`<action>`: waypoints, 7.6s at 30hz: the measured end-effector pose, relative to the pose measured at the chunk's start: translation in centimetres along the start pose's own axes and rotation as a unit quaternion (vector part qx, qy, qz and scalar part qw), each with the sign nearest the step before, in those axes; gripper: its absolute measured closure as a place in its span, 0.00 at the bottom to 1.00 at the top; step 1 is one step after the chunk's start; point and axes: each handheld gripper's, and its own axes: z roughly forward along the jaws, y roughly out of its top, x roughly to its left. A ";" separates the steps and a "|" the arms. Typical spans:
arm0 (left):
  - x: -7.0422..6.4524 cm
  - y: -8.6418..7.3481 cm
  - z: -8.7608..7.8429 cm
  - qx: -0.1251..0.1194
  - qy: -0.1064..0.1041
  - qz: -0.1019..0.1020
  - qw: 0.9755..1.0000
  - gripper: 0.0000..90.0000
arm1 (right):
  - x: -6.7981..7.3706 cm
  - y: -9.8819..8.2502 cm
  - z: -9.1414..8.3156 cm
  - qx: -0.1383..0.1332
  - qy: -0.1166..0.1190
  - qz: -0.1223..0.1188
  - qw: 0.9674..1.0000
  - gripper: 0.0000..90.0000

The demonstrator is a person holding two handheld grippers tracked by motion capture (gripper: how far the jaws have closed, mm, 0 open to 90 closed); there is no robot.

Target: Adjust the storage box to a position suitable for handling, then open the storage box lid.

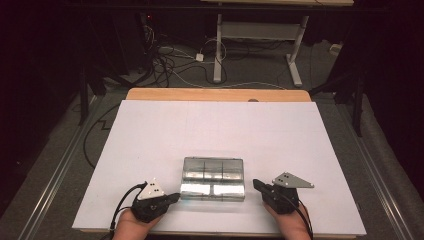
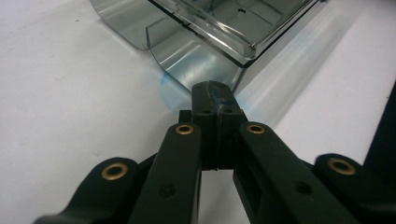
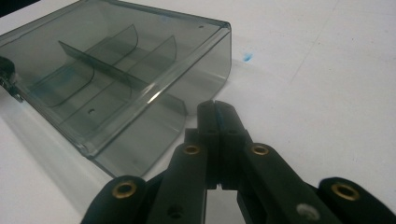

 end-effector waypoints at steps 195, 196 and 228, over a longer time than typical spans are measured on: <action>2.0 2.5 -0.1 -0.081 -0.072 -0.013 0.994 0.97 | 8.5 2.5 2.5 -0.036 0.145 -0.060 0.987 1.00; 2.0 2.5 -0.1 -0.082 -0.073 -0.014 0.994 0.97 | 8.5 2.5 2.4 -0.036 0.144 -0.061 0.987 1.00; 2.7 3.5 -0.3 -0.092 -0.075 0.003 0.993 0.97 | 7.1 1.0 0.5 -0.035 0.101 -0.065 0.992 1.00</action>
